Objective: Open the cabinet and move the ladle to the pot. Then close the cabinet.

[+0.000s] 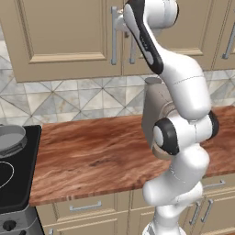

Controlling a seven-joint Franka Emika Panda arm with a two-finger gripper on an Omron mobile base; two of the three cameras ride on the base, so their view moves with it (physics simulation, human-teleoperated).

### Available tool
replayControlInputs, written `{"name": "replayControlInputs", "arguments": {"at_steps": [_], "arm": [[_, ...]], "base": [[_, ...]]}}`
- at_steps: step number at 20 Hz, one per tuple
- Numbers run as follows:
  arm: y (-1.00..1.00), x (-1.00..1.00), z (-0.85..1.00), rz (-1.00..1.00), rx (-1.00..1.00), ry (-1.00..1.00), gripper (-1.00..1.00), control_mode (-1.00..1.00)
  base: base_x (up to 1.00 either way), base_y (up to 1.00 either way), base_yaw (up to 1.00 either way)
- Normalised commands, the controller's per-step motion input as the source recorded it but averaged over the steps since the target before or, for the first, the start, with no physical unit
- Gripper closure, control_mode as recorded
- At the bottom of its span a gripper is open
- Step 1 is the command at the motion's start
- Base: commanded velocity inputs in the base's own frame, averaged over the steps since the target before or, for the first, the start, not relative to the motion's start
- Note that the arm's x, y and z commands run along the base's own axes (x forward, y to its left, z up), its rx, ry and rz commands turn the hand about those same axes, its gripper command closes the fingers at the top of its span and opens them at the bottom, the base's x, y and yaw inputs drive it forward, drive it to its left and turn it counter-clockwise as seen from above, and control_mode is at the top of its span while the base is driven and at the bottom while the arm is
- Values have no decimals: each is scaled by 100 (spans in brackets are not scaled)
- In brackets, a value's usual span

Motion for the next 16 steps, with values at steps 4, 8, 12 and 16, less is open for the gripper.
{"name": "replayControlInputs", "arguments": {"at_steps": [4,8,12,16], "arm": [[15,0,-73,0,-5,-57,100,-100],[9,0,-87,0,-1,-55,100,-100],[3,10,-100,5,0,-50,100,-100],[0,4,-90,11,0,-34,100,-100]], "base": [[0,0,0],[0,0,0],[0,0,0],[0,0,0]]}}
